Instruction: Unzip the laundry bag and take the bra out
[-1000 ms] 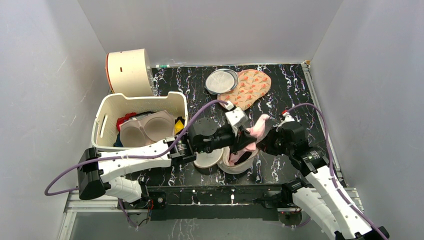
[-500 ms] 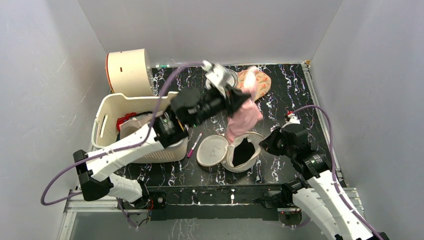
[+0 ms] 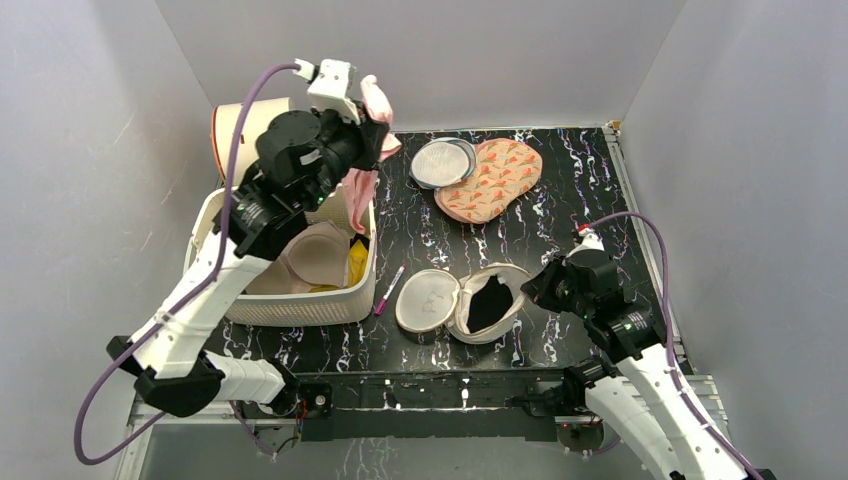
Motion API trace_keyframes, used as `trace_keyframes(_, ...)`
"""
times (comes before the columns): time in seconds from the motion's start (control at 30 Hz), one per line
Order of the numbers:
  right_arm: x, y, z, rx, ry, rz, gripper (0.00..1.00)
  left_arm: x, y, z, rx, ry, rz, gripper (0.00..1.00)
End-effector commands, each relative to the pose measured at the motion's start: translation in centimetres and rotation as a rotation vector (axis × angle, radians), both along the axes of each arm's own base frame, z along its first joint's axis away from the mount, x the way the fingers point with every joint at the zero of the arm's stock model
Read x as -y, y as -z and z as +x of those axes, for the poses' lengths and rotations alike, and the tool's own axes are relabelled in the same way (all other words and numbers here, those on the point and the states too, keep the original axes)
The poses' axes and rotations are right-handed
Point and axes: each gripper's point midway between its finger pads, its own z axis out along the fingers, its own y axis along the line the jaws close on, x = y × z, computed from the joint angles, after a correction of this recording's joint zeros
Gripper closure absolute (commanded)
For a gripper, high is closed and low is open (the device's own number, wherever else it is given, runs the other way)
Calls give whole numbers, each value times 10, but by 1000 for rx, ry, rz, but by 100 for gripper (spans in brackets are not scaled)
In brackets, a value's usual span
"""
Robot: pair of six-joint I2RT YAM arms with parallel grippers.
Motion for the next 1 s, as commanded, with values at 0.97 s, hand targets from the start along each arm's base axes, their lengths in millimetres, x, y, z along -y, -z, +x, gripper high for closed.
trace_keyframes(0.97,-5,-10,10,41,-7,17,100,-193,207,-6,-588,-532,132,100)
